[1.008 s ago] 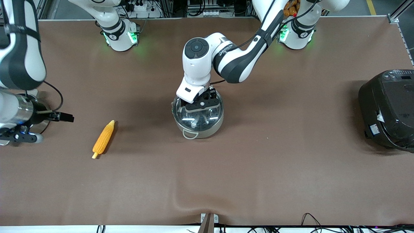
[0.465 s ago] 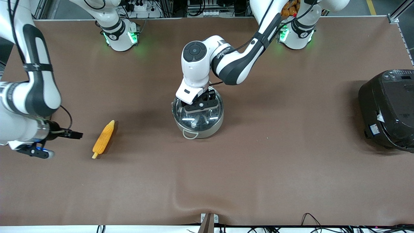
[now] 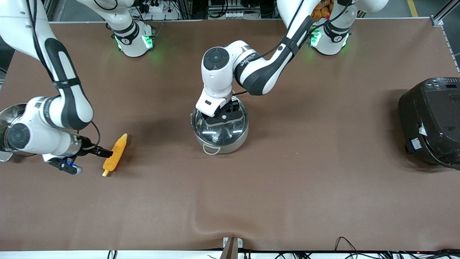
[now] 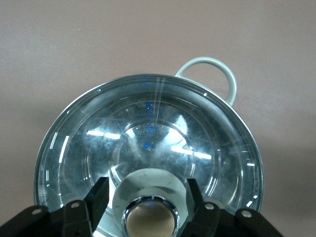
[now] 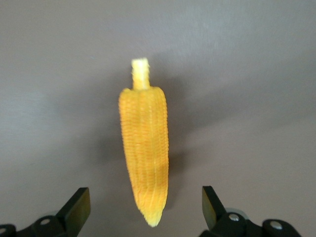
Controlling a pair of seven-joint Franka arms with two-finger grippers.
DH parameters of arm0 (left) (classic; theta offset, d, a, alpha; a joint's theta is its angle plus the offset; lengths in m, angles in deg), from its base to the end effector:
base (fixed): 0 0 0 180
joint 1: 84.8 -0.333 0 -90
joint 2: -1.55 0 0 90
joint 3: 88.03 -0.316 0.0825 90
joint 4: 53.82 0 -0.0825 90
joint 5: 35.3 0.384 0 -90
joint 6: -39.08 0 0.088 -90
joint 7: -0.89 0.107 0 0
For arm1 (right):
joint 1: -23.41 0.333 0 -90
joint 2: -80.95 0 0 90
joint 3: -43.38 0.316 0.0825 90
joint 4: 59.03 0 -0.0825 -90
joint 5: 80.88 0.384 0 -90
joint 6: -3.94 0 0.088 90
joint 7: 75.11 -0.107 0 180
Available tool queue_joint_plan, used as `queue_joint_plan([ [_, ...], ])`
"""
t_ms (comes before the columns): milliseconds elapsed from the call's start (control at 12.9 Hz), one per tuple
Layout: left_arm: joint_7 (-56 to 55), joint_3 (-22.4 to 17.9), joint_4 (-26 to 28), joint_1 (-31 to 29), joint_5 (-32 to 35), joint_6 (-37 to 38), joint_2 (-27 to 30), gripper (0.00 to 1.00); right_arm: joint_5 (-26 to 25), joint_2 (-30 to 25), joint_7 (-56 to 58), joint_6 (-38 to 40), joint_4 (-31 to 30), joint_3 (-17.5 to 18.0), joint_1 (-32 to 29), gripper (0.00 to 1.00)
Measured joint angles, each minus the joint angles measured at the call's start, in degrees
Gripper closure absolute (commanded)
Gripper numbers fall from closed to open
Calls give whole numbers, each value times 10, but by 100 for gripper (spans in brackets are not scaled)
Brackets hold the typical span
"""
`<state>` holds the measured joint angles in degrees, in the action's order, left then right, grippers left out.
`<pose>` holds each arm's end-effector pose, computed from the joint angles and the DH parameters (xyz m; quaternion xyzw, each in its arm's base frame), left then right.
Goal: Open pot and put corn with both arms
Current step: 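Grasp the lid knob with the left gripper while the right gripper lowers to the corn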
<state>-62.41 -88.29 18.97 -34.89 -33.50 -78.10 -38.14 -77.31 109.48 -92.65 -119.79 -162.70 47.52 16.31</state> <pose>0.4851 -0.5696 0.3535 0.9928 0.1116 0.0357 0.0255 0.6339 -0.0332 0.2565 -0.9763 0.1991 0.0781 0.0324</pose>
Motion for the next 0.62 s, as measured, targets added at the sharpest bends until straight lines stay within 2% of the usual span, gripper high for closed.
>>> queue_joint_plan([
  [310, -14, 2, 0, 5, 0, 0, -5, 33, 2, 34, -26, -38, -7, 1, 6, 0],
  [465, -16, 2, 0, 5, 0, 0, -6, 41, 2, 42, -27, -51, -7, 1, 9, 0],
  [620, -17, 2, 0, 5, -1, 0, -6, 43, 2, 56, -27, -71, -8, 1, 9, 2],
])
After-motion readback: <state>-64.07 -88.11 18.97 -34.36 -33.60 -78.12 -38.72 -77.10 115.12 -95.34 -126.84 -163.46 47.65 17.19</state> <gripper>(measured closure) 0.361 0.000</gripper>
